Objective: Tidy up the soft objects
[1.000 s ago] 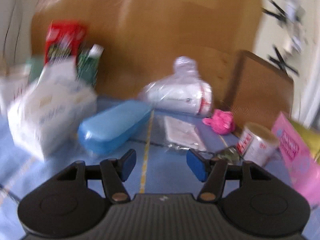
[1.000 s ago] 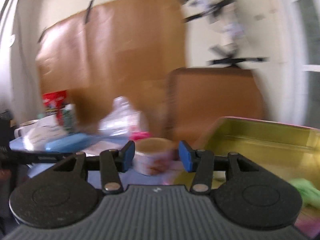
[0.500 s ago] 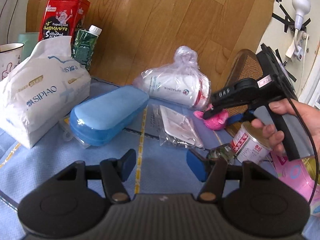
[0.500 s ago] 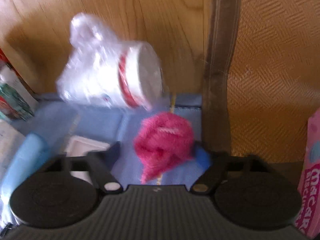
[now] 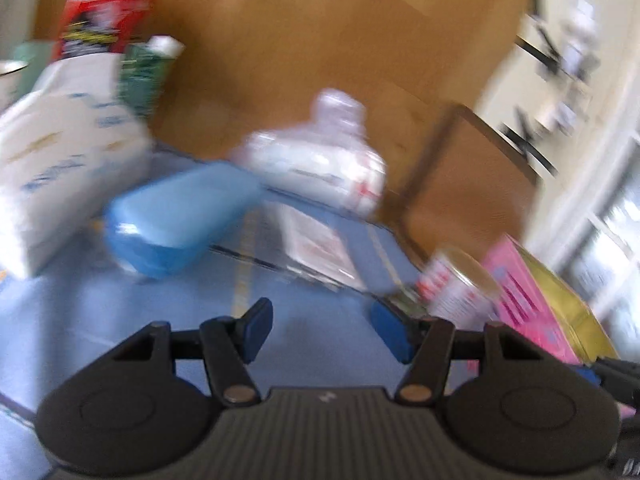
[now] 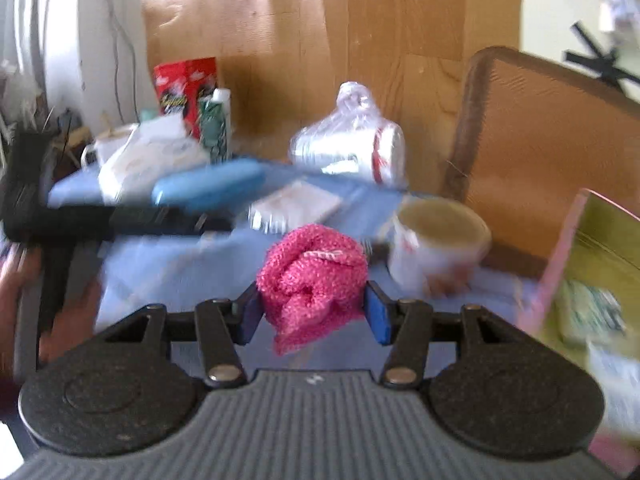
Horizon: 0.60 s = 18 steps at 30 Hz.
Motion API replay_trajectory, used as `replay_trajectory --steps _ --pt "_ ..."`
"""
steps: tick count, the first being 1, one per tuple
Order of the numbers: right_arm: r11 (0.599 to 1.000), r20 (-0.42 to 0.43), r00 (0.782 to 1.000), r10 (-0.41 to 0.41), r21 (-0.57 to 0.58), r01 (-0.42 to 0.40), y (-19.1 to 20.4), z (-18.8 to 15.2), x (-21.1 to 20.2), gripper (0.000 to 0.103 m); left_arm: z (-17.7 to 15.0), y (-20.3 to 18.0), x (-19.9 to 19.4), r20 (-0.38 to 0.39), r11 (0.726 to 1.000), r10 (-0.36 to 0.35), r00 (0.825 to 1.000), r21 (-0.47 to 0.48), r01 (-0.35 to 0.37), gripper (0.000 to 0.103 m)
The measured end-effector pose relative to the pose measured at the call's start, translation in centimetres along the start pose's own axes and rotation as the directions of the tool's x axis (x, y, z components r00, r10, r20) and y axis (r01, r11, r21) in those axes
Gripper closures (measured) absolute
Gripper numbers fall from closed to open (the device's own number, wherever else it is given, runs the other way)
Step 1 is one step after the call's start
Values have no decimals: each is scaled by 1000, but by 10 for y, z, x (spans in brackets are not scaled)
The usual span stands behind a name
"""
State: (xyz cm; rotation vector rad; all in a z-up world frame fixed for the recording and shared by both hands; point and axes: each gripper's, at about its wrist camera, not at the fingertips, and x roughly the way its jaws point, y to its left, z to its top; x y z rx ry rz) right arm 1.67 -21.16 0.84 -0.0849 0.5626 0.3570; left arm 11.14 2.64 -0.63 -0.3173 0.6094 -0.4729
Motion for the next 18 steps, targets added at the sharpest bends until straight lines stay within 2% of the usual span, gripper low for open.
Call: replay_trajectory --steps 3,6,8,9,10,11,13,15,17,18 --pt "997 22 997 -77 14 76 3 -34 -20 45 -9 -24 3 -64 987 -115 991 104 121 46" --pt "993 30 993 -110 46 109 2 -56 -35 41 -17 -42 1 -124 970 -208 970 98 221 46" --pt "990 38 991 -125 72 122 -5 -63 -38 31 -25 -54 -6 -147 950 -298 943 48 308 41" --pt "989 40 992 -121 88 117 -7 -65 -41 30 -30 -61 -9 -162 937 -339 927 25 348 37" --pt "989 43 992 -116 102 111 -10 -67 -43 30 -35 -69 -11 -180 930 -358 916 19 367 35" --pt "988 48 992 -113 115 107 -12 -68 -44 30 -39 -77 -12 -196 929 -357 913 28 369 33" --pt "987 54 993 -106 130 98 -14 -70 -47 30 -47 -91 -12 -230 935 -329 916 54 349 33" --pt "988 54 995 -87 133 79 -13 -74 -49 31 -56 -101 -6 -277 938 -315 908 57 342 42" --pt "991 38 999 -35 127 30 -11 -77 -48 62 -62 -109 -1 -303 934 -323 897 52 354 47" --pt "991 37 999 -28 135 23 -11 -78 -48 62 -62 -116 -4 -295 936 -314 903 66 347 48"
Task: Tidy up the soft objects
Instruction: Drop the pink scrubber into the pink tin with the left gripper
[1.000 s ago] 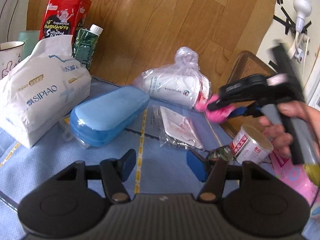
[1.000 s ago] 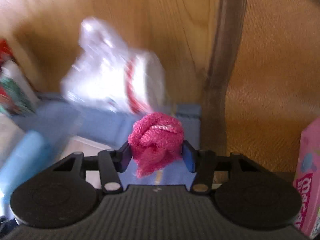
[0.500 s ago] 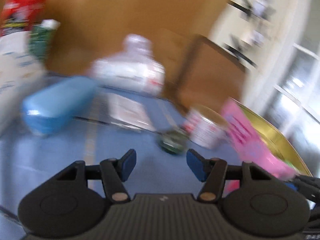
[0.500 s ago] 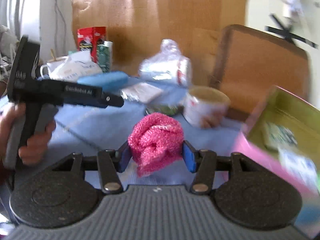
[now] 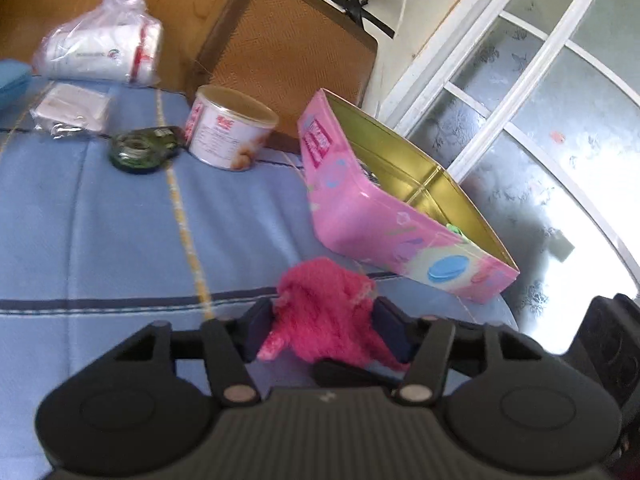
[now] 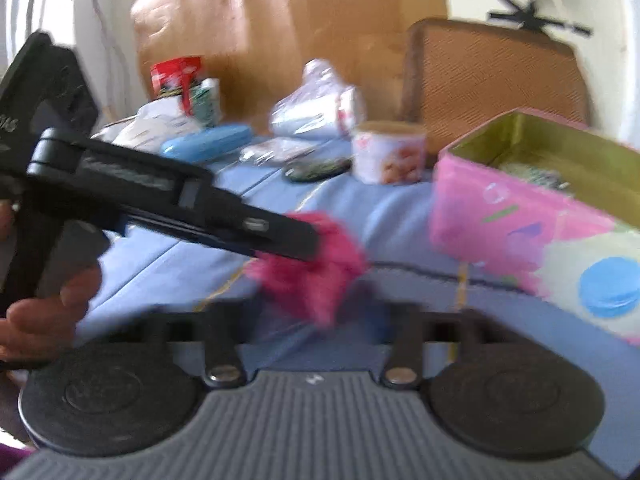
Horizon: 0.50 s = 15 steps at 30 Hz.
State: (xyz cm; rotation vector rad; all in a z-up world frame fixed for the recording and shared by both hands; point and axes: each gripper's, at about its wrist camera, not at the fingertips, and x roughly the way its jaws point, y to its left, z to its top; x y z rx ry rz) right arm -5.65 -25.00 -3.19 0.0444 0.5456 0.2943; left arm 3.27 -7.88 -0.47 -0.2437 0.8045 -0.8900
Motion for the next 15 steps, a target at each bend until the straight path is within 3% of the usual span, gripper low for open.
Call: replay_trajectory --steps 4,8,10,12,14,15 --pt "997 130 989 -74 1 74 -5 4 -21 62 24 -38 -3 71 994 -25 997 112 17 48" --pt "981 285 939 -191 41 188 -24 17 -43 62 55 -77 11 113 978 -74 991 204 50 47" --pt "968 307 917 -253 82 239 -39 25 -45 61 64 -93 28 120 971 -69 990 234 39 43" --pt "958 305 909 -285 116 262 -55 32 -40 59 73 -104 51 130 966 -25 991 257 -9 30" --pt "939 267 901 -341 135 316 -70 38 -28 43 76 -108 64 144 961 37 989 267 -75 29" --pt "921 260 885 -386 159 355 -76 39 -26 41 77 -106 66 146 964 56 988 250 -92 29"
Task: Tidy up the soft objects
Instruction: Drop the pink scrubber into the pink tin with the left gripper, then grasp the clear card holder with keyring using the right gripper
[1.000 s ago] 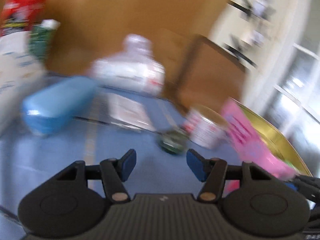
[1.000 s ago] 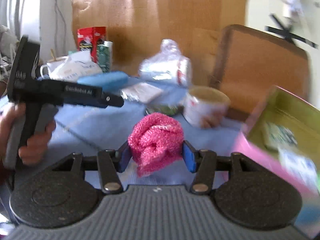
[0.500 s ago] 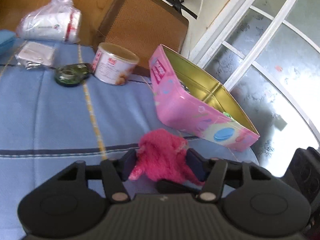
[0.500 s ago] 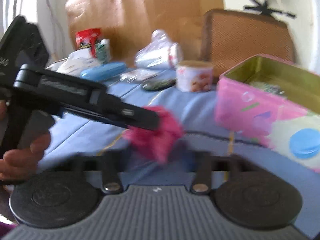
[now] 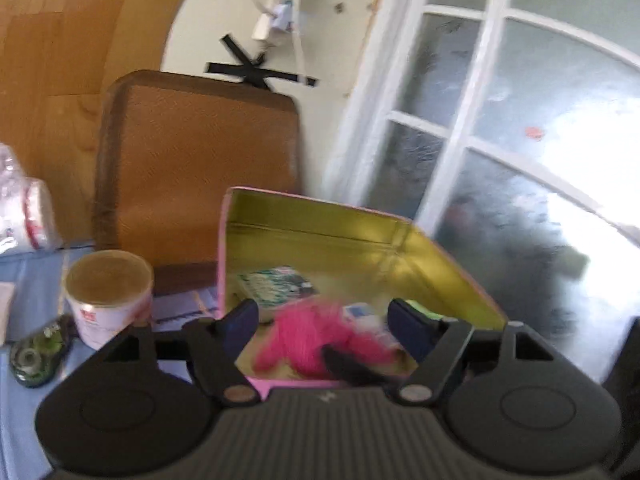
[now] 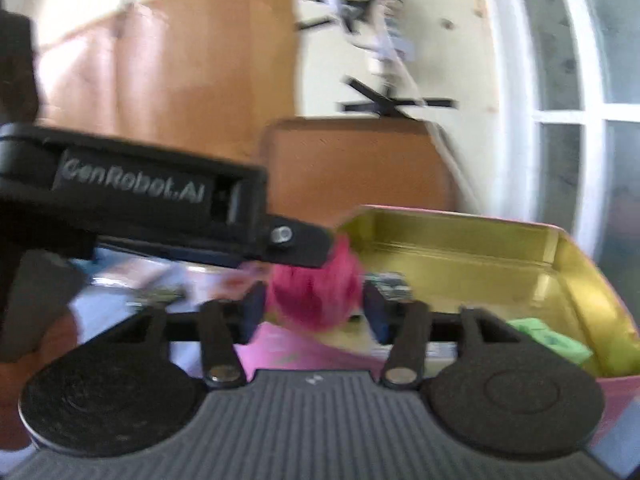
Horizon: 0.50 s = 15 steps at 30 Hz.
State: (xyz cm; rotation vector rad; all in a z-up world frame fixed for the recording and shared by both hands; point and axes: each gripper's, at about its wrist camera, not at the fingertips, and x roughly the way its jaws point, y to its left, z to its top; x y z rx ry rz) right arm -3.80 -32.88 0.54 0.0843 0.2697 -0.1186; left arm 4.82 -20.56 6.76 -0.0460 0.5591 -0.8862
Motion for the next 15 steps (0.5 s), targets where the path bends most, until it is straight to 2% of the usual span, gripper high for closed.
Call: replay_trajectory --steps 3,4,7,9,11,13,15 --pt "996 25 1000 -20 84 18 -19 -2 -7 41 -5 16 -20 37 997 -40 999 -63 42 29" --pt "995 36 999 -26 102 22 -22 -4 -12 41 -8 23 -31 59 997 -30 998 -68 34 29" --pt "992 58 998 -37 119 30 -24 -7 -22 41 -22 56 -64 100 994 42 994 -102 -32 29" --pt "994 75 997 -6 114 -2 -21 -8 -27 42 -37 91 -88 100 981 129 987 -156 -112 29" --pt "995 76 996 54 80 -60 -10 -6 -28 49 -50 126 -105 77 950 247 966 -218 -225 29" --pt "989 52 988 145 26 -147 10 -3 -23 53 -64 162 -121 35 892 382 924 -276 -358 30" --pt "972 9 973 233 -16 -232 32 -2 -16 57 -76 189 -136 29 841 479 878 -301 -449 30"
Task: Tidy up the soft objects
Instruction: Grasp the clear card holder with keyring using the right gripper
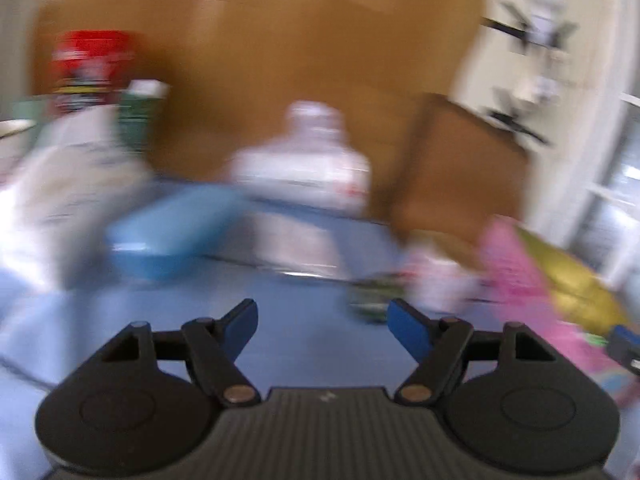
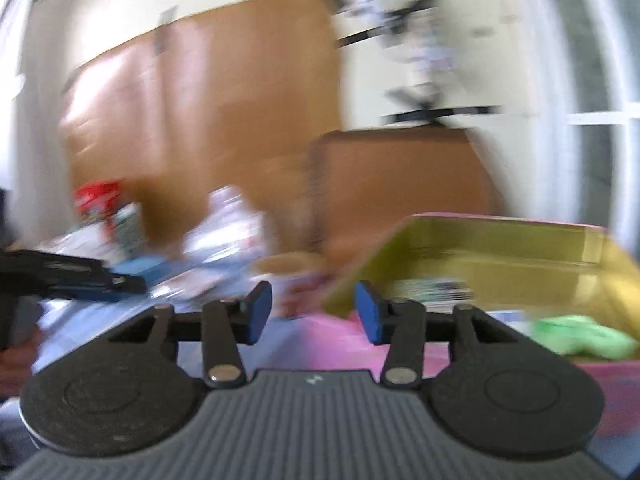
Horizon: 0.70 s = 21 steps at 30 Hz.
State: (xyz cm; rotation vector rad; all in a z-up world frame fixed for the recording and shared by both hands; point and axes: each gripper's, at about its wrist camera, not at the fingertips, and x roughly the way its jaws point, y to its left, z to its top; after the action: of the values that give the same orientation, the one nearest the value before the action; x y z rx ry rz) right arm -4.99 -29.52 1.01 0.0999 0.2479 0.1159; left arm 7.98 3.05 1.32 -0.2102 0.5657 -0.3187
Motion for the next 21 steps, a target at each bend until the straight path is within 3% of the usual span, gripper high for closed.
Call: replay_trajectory --steps 3,7,9,11,14,18,20,21 --pt "991 -98 987 127 -36 -131 32 3 30 58 -6 34 -1 24 996 75 997 -55 -74 30" --pt "975 -206 956 207 -38 -219 71 14 91 57 -5 55 -1 47 985 32 998 -171 -23 29" --pt "976 -245 948 201 -30 -215 90 21 128 49 -3 57 -1 52 982 17 999 -189 -7 29" --pt "978 -271 943 195 -17 -208 106 28 165 27 -3 60 -2 60 980 7 998 -201 5 29" --pt "984 -325 929 175 60 -165 120 38 218 18 -4 61 -2 57 976 -4 998 -219 16 29" --pt "993 -448 887 115 56 -100 134 36 272 17 -3 63 1 55 973 -10 998 -229 23 29" --pt "992 -493 861 124 46 -117 136 29 281 25 -2 65 1 55 972 -13 998 -234 26 29" --pt "992 -481 868 122 30 -123 138 28 276 25 -2 66 1 56 971 -15 998 -237 28 29"
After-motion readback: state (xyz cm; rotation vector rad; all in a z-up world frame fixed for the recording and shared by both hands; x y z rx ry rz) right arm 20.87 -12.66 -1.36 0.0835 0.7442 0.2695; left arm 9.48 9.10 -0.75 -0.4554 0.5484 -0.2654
